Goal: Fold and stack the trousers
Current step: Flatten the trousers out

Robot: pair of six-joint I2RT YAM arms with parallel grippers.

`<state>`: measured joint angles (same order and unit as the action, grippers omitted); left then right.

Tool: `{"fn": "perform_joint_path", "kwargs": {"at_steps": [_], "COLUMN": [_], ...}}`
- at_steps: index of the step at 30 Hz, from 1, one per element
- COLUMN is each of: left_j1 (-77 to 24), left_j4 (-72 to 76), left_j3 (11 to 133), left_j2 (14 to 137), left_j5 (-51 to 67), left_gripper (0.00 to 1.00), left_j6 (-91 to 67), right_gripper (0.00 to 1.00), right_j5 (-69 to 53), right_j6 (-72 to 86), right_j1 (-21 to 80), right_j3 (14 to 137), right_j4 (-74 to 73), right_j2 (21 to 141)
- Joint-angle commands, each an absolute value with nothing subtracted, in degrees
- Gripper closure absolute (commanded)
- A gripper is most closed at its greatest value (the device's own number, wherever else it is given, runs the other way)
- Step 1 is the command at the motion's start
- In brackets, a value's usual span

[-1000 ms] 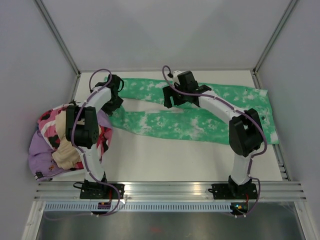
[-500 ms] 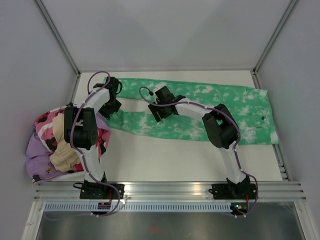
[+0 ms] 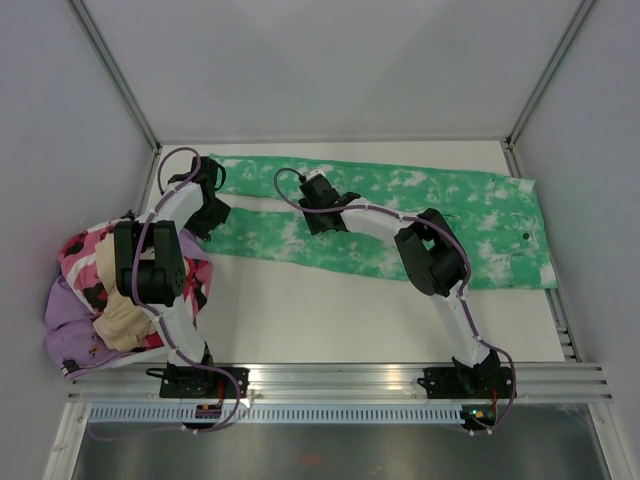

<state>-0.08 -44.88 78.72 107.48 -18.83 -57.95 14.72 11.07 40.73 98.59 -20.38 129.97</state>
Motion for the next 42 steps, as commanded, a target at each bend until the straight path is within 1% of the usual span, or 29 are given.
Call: {"fn": "perform_joint_path", "kwargs": {"at_steps": [1, 3, 7, 11, 14, 15, 17, 18, 19, 20, 21, 22, 25, 28, 29, 30, 31, 32, 34, 35, 36, 37, 38, 39, 40, 42], "left_j1": [2.72, 3.07, 4.04, 4.13, 3.87, 3.69, 2.73, 2.03, 0.80, 0.53, -1.56, -3.50, -8.32, -13.07, -14.05, -14.93, -16.68, -17.48, -19.93, -20.65, -22.13, -22.76, -23.20, -23.64, -23.73, -23.82], "left_j4": [-51.68, -52.12, -51.59, -50.72, -47.12, -45.54, -40.18, -38.25, -36.32, -33.34, -32.01, -30.77, -28.22, -27.43, -27.33, -26.20, -25.67, -25.49, -25.40, -25.49, -26.36, -26.89, -27.59, -28.82, -29.44, -30.84], "left_j3": [77.34, 77.61, 79.45, 84.62, 86.91, 87.01, 86.58, 86.40, 86.22, 86.39, 86.66, 86.83, 88.59, 90.44, 90.79, 90.70, 90.53, 90.53, 90.53, 90.35, 90.44, 90.44, 90.44, 90.53, 90.70, 90.44], "left_j2": [108.01, 109.59, 112.84, 113.82, 111.20, 109.96, 106.28, 105.22, 104.42, 103.54, 103.36, 103.45, 104.76, 106.69, 107.22, 107.66, 108.45, 108.98, 110.73, 111.26, 111.97, 113.63, 114.51, 115.39, 116.44, 118.65], "left_j5": [-23.64, -23.73, -23.20, -21.01, -15.22, -11.55, -7.84, -4.34, -2.31, -0.55, 3.48, 5.17, 8.35, 9.05, 9.14, 10.71, 11.59, 12.38, 13.53, 13.19, 11.88, 11.08, 10.20, 9.93, 10.37, 10.28], "left_gripper": [0.29, 0.29, 0.29, 0.30, 0.34, 0.37, 0.40, 0.44, 0.45, 0.47, 0.48, 0.49, 0.50, 0.51, 0.51, 0.58, 0.61, 0.65, 0.69, 0.75, 0.80, 0.89, 0.98, 0.98, 0.98, 0.98], "left_j6": [-57.83, -58.18, -57.75, -54.50, -49.76, -48.53, -44.84, -43.52, -40.72, -39.56, -38.33, -36.32, -33.24, -32.26, -32.34, -32.26, -31.47, -31.03, -28.31, -27.34, -25.68, -25.14, -24.88, -24.09, -23.82, -23.64], "right_gripper": [0.43, 0.42, 0.38, 0.34, 0.32, 0.32, 0.30, 0.28, 0.23, 0.21, 0.17, 0.15, 0.09, 0.08, 0.08, 0.08, 0.08, 0.08, 0.08, 0.08, 0.08, 0.09, 0.08, 0.08, 0.08, 0.08], "right_j5": [22.15, 21.54, 16.36, 10.21, 7.83, 7.65, 7.73, 7.65, 7.39, 7.12, 6.16, 5.37, 3.17, 3.51, 3.86, 5.35, 6.41, 7.63, 12.99, 14.75, 18.33, 20.72, 22.92, 26.68, 28.02, 30.48], "right_j6": [14.94, 15.20, 15.47, 14.95, 14.76, 14.68, 14.85, 15.29, 15.29, 15.38, 15.73, 16.08, 18.70, 22.39, 23.28, 23.99, 24.60, 25.48, 26.89, 29.68, 31.27, 33.03, 36.70, 38.04, 38.93, 40.86], "right_j1": [40.17, 39.99, 39.99, 39.99, 39.99, 39.99, 39.99, 39.90, 39.82, 39.55, 39.03, 38.59, 35.60, 31.04, 29.72, 27.27, 26.03, 24.80, 21.54, 20.23, 18.04, 17.06, 16.18, 14.78, 14.33, 13.98], "right_j3": [99.14, 98.61, 100.45, 101.43, 101.51, 102.04, 103.26, 104.14, 105.19, 107.99, 109.58, 111.08, 116.44, 117.07, 115.07, 113.31, 111.20, 105.61, 98.56, 92.09, 88.80, 83.38, 81.06, 78.60, 74.31, 70.51], "right_j4": [-22.15, -21.62, -20.13, -18.29, -16.96, -17.48, -18.45, -19.07, -20.81, -21.70, -22.32, -23.19, -24.51, -26.62, -27.24, -28.03, -29.17, -29.44, -30.14, -30.84, -32.94, -34.44, -36.02, -38.56, -39.37, -39.90], "right_j2": [131.75, 131.40, 132.19, 132.10, 132.19, 132.36, 132.45, 132.36, 131.84, 131.31, 130.79, 129.22, 125.70, 121.40, 120.07, 118.75, 115.43, 113.57, 107.68, 105.84, 102.25, 100.74, 99.42, 97.06, 96.16, 93.27]}}
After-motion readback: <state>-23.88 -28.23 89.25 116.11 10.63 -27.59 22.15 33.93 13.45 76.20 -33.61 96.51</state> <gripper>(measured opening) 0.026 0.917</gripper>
